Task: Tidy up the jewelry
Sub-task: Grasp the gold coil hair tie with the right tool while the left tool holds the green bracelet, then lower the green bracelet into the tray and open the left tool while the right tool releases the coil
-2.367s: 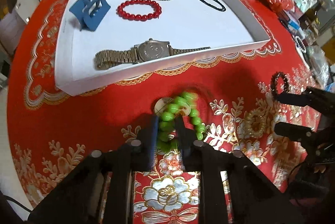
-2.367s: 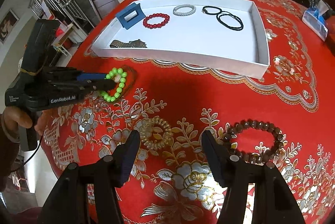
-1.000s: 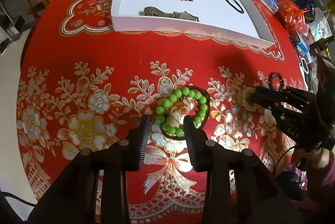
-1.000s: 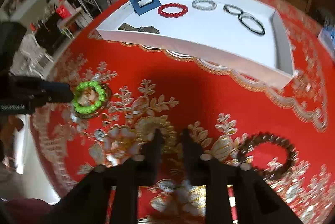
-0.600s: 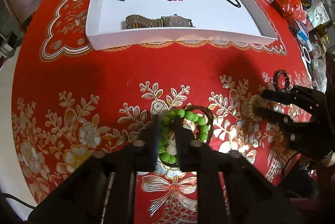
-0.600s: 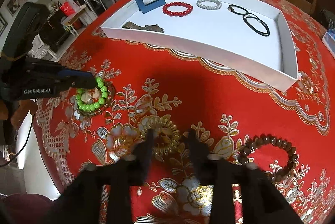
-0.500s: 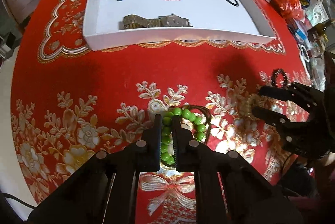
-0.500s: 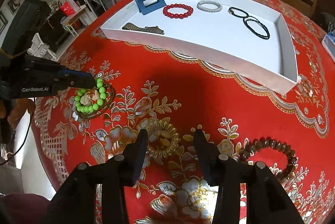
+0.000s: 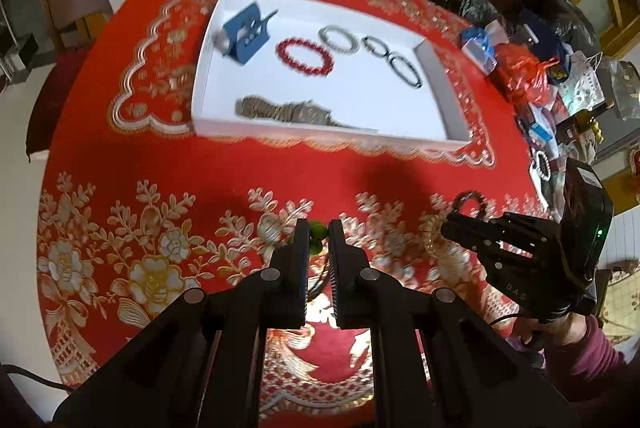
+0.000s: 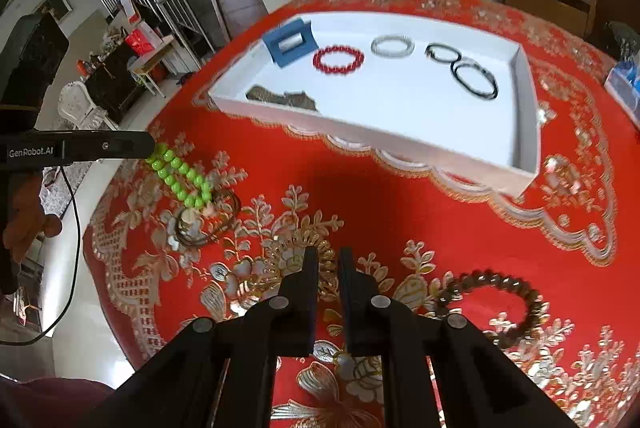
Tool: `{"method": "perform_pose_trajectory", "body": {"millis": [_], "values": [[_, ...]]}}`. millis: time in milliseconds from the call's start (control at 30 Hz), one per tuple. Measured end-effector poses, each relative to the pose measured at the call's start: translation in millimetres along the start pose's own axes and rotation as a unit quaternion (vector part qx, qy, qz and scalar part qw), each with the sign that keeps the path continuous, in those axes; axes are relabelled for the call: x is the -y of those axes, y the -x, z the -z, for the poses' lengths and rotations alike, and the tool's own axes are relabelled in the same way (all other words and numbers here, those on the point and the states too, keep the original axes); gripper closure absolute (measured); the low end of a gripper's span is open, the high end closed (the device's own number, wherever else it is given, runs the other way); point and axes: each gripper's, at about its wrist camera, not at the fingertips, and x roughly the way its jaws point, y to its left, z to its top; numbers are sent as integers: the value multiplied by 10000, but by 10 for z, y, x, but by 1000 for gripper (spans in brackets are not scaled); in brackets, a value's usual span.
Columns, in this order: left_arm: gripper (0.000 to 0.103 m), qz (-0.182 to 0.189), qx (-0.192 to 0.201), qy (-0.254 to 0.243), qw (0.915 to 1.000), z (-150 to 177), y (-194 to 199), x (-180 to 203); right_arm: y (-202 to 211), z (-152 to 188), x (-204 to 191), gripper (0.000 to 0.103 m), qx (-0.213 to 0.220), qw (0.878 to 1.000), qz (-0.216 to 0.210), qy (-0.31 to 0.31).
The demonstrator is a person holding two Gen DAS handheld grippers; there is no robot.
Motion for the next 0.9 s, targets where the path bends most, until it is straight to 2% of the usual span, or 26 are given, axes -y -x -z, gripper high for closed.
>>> {"method": "perform_pose_trajectory", "body": {"millis": [167,367,633,800,900], "values": [[95,-102,200,-195,9996,-152,186,202,236,-101,56,94,254,9997,41,-29],[95,-194,321,-462,9982,-425,169,476,447,-351,299,94,537,9981,173,-261],[95,-228,213,-912,9953,-884,-273,901,341,-717,746,94,575,9952,360,-712],[95,-453,143,-1168,9920,-1090,-623,1065,178,-843,993,94,511,9922,468,-1036],[95,-449,27,-1222,9915,-1204,-863,1087,46,-904,1097,94,412,9910,546,-1152]]}}
